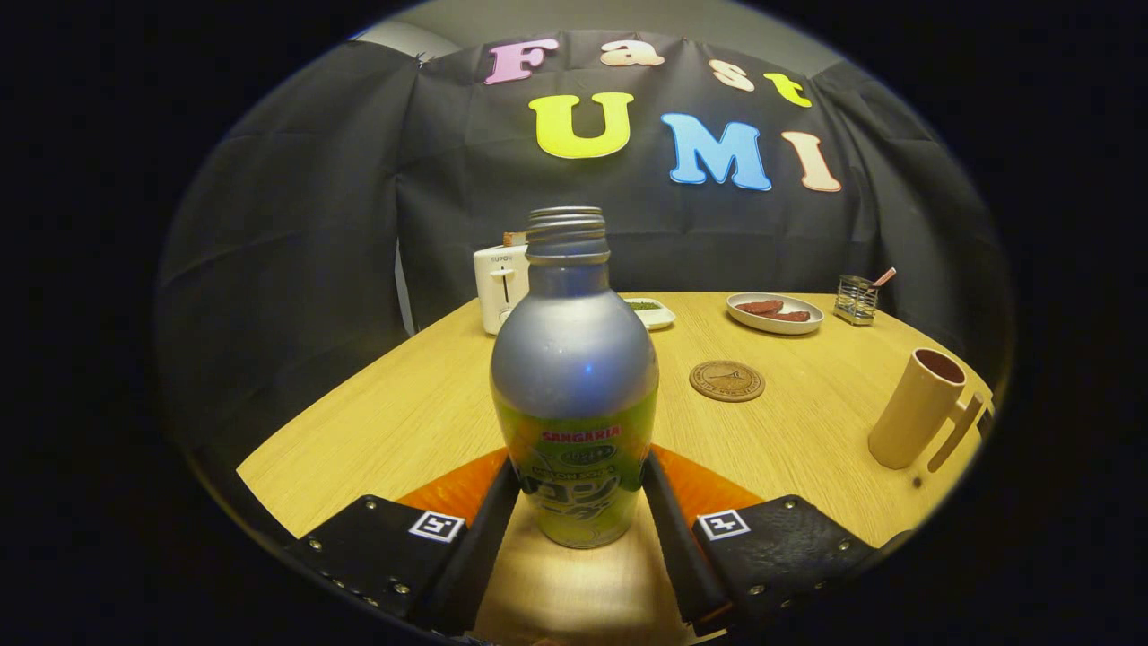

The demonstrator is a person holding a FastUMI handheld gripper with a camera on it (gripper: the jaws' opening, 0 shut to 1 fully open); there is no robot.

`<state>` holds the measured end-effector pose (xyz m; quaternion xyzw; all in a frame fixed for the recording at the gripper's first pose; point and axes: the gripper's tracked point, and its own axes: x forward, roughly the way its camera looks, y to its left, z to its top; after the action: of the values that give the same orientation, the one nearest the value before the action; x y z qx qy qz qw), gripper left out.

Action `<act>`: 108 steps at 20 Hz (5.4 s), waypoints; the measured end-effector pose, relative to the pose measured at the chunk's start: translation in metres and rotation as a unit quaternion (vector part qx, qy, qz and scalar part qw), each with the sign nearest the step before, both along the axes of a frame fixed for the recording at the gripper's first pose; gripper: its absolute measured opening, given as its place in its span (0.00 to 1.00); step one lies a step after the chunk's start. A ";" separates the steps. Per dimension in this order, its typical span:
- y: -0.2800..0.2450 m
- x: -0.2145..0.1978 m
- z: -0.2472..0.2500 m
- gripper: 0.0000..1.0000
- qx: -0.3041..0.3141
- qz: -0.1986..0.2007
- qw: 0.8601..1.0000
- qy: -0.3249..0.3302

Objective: Take the bottle from table, then pour the juice into the cup, finally place the bottle on the coaster

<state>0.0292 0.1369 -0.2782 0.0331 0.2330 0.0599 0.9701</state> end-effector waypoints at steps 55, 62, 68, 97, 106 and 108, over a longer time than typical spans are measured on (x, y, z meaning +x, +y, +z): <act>-0.149 0.011 0.052 0.77 0.566 -0.198 0.796 0.081; -0.153 0.017 0.059 0.77 0.613 -0.213 0.756 0.083; -0.147 0.022 0.066 0.77 0.648 -0.220 0.723 0.090; -0.144 0.041 0.083 0.77 0.748 -0.263 0.599 0.112; -0.144 0.043 0.088 0.77 0.763 -0.267 0.577 0.121; -0.144 0.044 0.090 0.77 0.766 -0.267 0.572 0.123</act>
<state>0.0732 -0.0068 -0.1880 0.8310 0.1982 -0.0500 0.5173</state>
